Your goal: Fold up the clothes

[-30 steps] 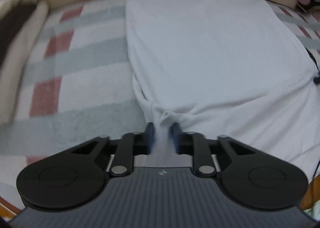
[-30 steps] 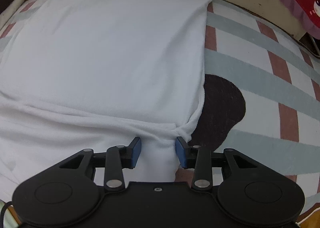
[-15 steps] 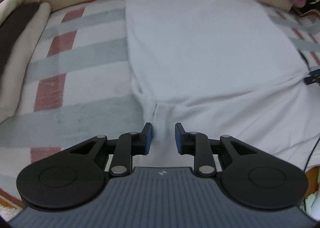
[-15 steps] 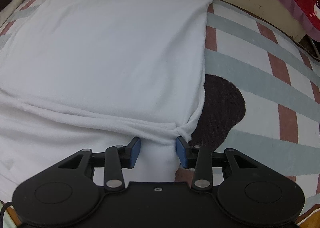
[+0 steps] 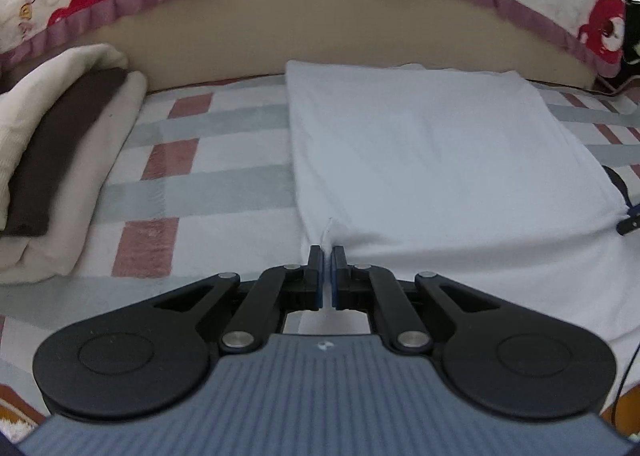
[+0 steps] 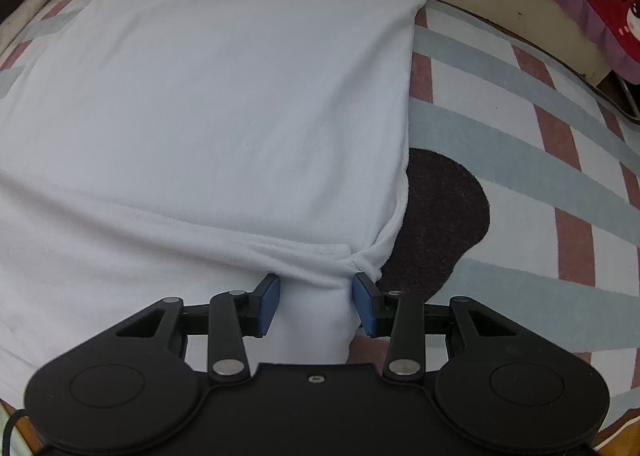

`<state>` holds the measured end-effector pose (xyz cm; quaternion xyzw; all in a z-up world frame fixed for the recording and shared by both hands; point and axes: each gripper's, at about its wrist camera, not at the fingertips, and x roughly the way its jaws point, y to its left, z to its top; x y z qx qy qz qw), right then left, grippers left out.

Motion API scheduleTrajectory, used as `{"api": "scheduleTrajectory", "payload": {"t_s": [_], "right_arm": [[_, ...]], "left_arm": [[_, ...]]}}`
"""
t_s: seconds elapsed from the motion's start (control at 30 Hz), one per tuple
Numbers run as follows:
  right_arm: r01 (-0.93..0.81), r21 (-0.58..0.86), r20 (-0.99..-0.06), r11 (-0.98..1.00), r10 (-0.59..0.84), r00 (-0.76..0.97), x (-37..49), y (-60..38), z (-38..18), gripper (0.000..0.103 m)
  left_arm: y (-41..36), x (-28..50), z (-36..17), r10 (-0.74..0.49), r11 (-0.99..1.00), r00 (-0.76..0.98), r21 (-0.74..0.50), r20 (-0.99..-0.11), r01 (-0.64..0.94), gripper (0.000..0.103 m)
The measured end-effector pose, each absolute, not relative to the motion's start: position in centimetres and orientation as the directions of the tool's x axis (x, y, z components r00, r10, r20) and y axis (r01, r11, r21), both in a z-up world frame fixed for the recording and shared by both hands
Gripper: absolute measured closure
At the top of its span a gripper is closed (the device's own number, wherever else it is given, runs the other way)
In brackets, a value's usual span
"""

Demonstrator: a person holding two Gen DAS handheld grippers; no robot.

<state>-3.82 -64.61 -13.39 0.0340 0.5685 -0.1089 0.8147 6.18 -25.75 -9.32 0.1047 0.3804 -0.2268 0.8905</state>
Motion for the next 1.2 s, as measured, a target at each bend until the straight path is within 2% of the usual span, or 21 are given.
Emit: {"api": "scheduleTrajectory", "payload": {"t_s": [0.1,0.17,0.23,0.27,0.33,0.37,0.43,0.5,0.57,0.7,0.8,0.83,0.9,1.0,1.03,1.07,1.1,1.13,1.2], "right_arm": [[0.233,-0.059,-0.934,0.971,-0.137,0.33,-3.8,-64.9,-13.4,0.055],[0.245,-0.079,-0.934,0.966,-0.158,0.321,-3.9,-65.0,-13.5,0.041],[0.266,-0.094,-0.938,0.959,-0.175,0.3,-4.0,-65.3,-13.5,0.039],[0.283,-0.097,-0.943,0.954,-0.179,0.279,-4.1,-65.7,-13.2,0.039],[0.325,-0.04,-0.958,0.945,-0.128,0.256,-4.7,-67.0,-12.7,0.037],[0.348,0.006,-0.964,0.937,-0.087,0.25,-5.2,-67.8,-12.3,0.037],[0.386,0.109,-0.969,0.916,0.011,0.246,-6.2,-69.6,-11.7,0.037],[0.381,0.278,-0.946,0.882,0.183,0.268,-7.9,-71.6,-11.5,0.037],[0.398,0.378,-0.922,0.836,0.299,0.248,-9.3,-73.2,-12.2,0.037],[0.385,0.457,-0.889,0.802,0.405,0.212,-10.9,-74.5,-13.9,0.037],[0.383,0.516,-0.857,0.766,0.464,0.227,-10.9,-75.1,-15.3,0.037],[0.381,0.535,-0.845,0.754,0.482,0.233,-10.9,-75.2,-15.7,0.037],[0.372,0.573,-0.82,0.73,0.516,0.25,-10.8,-75.4,-16.2,0.033],[0.351,0.629,-0.777,0.693,0.568,0.272,-10.6,-75.6,-16.7,0.033],[0.339,0.649,-0.761,0.681,0.594,0.261,-10.5,-75.3,-17.0,0.033],[0.327,0.668,-0.743,0.669,0.621,0.25,-10.5,-75.0,-17.3,0.033],[0.311,0.682,-0.73,0.662,0.642,0.234,-10.4,-74.6,-17.5,0.034],[0.285,0.686,-0.726,0.67,0.654,0.21,-10.3,-74.0,-17.5,0.037],[0.228,0.692,-0.721,0.685,0.674,0.16,-10.1,-72.7,-17.6,0.044]], "left_arm": [[-27.3,5.8,-10.9,-0.249,0.86,0.62,0.125,-0.744,0.495,0.098],[-28.2,6.1,-11.9,-0.179,0.852,0.624,0.198,-0.761,0.485,0.093],[-28.0,6.7,-12.2,-0.137,0.87,0.613,0.201,-0.778,0.45,0.085],[-27.4,7.1,-12.0,-0.13,0.888,0.601,0.177,-0.789,0.424,0.081],[-25.4,7.7,-11.2,-0.163,0.924,0.544,0.066,-0.823,0.377,0.053],[-24.3,8.0,-10.9,-0.201,0.934,0.502,-0.009,-0.841,0.358,0.05],[-21.9,8.9,-10.6,-0.317,0.924,0.372,-0.196,-0.873,0.327,0.048],[-20.0,9.4,-11.1,-0.377,0.911,0.255,-0.307,-0.891,0.274,0.048],[-19.2,9.5,-11.7,-0.374,0.911,0.196,-0.32,-0.907,0.26,0.047],[-19.3,9.1,-13.0,-0.342,0.917,0.14,-0.297,-0.929,0.266,0.046],[-20.3,9.0,-13.6,-0.357,0.899,0.097,-0.313,-0.929,0.307,0.041],[-20.1,9.0,-13.6,-0.374,0.895,0.099,-0.332,-0.922,0.298,0.034],[-19.8,9.0,-13.7,-0.409,0.887,0.103,-0.369,-0.907,0.279,0.032],[-19.4,9.0,-13.9,-0.46,0.87,0.109,-0.423,-0.881,0.251,0.032],[-19.2,9.0,-14.0,-0.483,0.861,0.109,-0.449,-0.869,0.238,0.037],[-18.8,9.0,-14.1,-0.522,0.842,0.098,-0.494,-0.847,0.217,0.045],[-18.5,9.0,-14.2,-0.559,0.819,0.08,-0.534,-0.825,0.209,0.087],[-18.5,8.9,-14.3,-0.575,0.809,0.075,-0.551,-0.815,0.204,0.096],[-18.6,8.8,-14.3,-0.58,0.806,0.082,-0.556,-0.811,0.204,0.096]]}}
